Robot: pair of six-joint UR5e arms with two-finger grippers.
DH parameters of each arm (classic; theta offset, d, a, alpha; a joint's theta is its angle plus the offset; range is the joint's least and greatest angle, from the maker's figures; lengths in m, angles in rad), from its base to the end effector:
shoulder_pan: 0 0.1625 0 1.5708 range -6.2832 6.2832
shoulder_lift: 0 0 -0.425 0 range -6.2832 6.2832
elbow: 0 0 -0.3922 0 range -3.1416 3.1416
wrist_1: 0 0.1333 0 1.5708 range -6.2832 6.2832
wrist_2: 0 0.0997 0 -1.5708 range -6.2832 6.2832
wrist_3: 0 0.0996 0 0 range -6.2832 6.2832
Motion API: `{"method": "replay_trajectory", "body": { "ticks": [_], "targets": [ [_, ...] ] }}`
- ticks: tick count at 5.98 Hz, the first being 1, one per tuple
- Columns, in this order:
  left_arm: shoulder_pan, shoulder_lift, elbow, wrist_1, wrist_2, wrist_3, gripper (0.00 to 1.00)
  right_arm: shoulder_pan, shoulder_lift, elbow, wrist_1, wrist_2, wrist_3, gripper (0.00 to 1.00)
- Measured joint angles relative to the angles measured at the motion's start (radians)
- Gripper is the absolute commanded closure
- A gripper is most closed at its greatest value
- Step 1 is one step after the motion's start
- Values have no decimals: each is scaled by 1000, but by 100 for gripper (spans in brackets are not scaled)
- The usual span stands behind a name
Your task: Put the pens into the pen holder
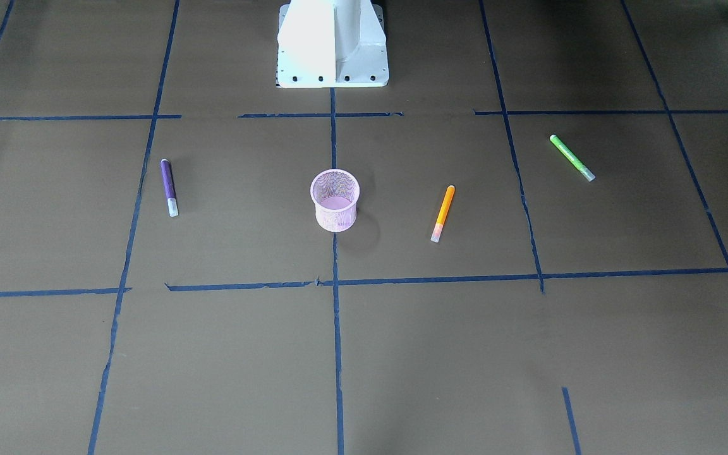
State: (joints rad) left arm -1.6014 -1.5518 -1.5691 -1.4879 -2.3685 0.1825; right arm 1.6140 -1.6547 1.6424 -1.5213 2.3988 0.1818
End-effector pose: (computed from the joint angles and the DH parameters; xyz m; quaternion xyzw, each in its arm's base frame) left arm -0.0765 -0.4739 0.6750 -0.0062 0.3907 0.0498 0.9191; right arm 0.0797 -0.4557 0.6544 -0.0109 -0.4024 0.0953 0.9104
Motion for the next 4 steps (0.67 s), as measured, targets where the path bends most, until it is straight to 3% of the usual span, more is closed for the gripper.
{"method": "replay_trajectory", "body": {
  "ticks": [4],
  "targets": [
    [1,-7,1,1,0,-4,0,-1,1,2,5,8,6,0]
  ]
}}
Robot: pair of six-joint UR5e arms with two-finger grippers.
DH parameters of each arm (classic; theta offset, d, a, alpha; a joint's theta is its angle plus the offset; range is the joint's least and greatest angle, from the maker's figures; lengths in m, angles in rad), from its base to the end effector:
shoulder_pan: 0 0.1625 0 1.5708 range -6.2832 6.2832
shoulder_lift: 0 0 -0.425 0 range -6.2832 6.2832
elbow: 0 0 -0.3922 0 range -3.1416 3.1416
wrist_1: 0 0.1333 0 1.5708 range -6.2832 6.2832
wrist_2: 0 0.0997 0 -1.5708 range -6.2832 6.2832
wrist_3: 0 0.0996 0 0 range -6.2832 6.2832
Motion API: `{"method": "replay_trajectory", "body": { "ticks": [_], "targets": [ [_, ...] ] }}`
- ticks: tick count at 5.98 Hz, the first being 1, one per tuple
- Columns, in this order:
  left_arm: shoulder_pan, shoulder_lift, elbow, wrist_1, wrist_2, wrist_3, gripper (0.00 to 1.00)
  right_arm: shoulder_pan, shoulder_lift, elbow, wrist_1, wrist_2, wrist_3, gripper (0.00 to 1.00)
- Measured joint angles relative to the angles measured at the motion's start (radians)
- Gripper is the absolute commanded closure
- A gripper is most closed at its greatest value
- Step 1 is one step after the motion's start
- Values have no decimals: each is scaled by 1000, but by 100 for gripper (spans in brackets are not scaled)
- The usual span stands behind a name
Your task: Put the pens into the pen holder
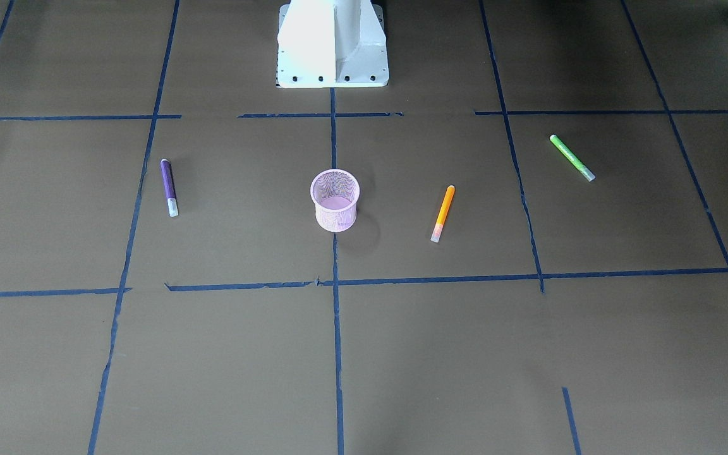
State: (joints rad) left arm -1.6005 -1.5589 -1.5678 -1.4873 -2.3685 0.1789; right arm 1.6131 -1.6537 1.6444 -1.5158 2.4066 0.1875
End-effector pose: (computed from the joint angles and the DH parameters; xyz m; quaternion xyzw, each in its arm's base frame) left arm -0.0762 -0.4774 0.6723 -0.0047 0.3905 0.0496 0.9193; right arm 0.0788 -0.4567 0.6519 -0.0086 -0.4062 0.0955 0.9087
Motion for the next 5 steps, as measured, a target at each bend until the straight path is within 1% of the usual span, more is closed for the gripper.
{"method": "replay_trajectory", "body": {
  "ticks": [2,3,4,5],
  "targets": [
    [0,-6,-20,-1,-3,-2,0,0,1,1,2,1,0,0],
    [4,-10,-47,-4,-3,-21,0,0,2,1,2,1,0,0],
    [37,-16,-89,-7,1,-101,0,0,3,1,2,1,0,0],
    [99,-16,-149,-11,4,-232,0,-1,4,2,2,1,0,0]
  ]
}}
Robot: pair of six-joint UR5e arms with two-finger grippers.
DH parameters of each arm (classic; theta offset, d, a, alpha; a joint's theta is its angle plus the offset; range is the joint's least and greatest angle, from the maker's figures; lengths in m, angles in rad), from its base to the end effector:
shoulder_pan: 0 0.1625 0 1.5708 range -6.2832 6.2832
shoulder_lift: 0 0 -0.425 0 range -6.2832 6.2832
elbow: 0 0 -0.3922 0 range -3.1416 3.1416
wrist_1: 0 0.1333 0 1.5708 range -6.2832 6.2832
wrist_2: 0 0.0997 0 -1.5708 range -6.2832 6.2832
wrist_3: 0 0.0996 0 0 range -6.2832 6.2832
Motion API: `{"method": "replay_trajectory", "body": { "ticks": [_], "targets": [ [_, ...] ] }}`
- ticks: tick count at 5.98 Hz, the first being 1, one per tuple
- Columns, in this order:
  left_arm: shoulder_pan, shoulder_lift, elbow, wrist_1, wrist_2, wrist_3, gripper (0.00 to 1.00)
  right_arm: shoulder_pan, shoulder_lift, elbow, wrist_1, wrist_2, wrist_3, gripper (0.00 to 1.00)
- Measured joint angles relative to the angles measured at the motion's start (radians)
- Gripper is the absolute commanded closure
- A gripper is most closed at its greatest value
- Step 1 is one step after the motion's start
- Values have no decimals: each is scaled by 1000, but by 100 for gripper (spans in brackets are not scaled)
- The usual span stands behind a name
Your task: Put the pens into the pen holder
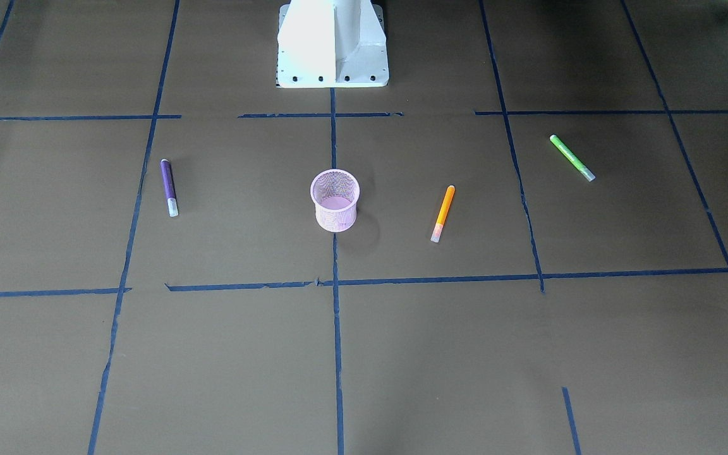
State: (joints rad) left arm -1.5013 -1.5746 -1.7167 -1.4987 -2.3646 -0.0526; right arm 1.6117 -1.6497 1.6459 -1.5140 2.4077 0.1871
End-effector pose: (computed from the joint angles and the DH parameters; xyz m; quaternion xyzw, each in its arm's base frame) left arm -0.0278 -0.4974 0.5909 0.0121 0.3877 0.0228 0.9214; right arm 0.0782 -0.4590 0.6490 -0.0055 -0.4069 0.0932 0.9087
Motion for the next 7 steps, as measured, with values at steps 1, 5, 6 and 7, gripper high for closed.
{"method": "replay_trajectory", "body": {
  "ticks": [1,5,6,7],
  "targets": [
    [69,4,-64,-16,1,-135,0,0,0,0,0,-1,0,0],
    [467,-1,-176,-222,141,-676,0,-1,-1,-2,0,-2,-3,0],
    [514,4,-177,-254,190,-801,0,-1,-1,-2,0,-2,-2,0],
    [552,21,-177,-280,231,-911,0,-1,-1,-2,0,-2,-2,0]
  ]
}}
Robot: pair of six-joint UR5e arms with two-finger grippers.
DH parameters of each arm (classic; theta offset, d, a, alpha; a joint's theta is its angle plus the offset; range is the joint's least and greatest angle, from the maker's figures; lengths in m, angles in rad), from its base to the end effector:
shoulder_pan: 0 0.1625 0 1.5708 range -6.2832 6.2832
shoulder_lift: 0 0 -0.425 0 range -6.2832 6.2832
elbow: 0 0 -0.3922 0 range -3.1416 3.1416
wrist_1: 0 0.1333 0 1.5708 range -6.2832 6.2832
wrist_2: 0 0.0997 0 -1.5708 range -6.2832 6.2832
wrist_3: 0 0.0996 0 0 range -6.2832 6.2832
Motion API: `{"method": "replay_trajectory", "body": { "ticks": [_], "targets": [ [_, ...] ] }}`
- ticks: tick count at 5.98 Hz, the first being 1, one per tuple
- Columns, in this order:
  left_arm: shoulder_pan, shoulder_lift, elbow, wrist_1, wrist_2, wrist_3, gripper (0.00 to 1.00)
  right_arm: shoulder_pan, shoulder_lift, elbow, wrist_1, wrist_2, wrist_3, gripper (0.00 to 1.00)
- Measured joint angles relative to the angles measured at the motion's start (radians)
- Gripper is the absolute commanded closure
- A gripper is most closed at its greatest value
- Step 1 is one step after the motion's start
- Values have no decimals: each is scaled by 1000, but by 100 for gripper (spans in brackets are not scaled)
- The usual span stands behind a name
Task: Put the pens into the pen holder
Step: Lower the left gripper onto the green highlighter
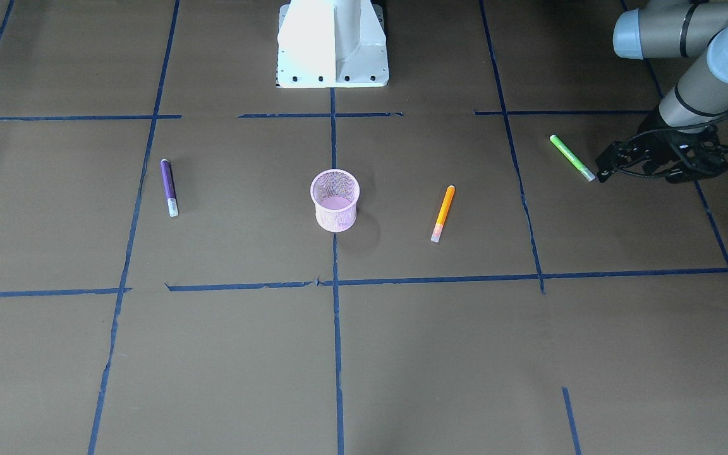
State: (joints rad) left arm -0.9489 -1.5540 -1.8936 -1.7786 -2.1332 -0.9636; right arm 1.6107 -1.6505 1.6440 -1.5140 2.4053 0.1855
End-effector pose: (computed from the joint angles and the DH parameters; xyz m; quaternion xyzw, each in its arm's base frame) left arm 0.2232 -0.4491 0.4937 -0.0198 0.3623 -0.0885 0.9277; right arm 0.0779 -0.4585 0.6505 -0.0065 -0.4057 0.0927 0.9093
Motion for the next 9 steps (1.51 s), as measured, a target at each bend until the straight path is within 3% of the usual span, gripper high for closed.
{"method": "replay_trajectory", "body": {
  "ticks": [5,9],
  "targets": [
    [173,111,70,-292,85,-288,0,0,-2,0,1,0,-4,0],
    [244,93,100,-338,116,-366,0,0,-2,2,1,0,-3,0]
  ]
}}
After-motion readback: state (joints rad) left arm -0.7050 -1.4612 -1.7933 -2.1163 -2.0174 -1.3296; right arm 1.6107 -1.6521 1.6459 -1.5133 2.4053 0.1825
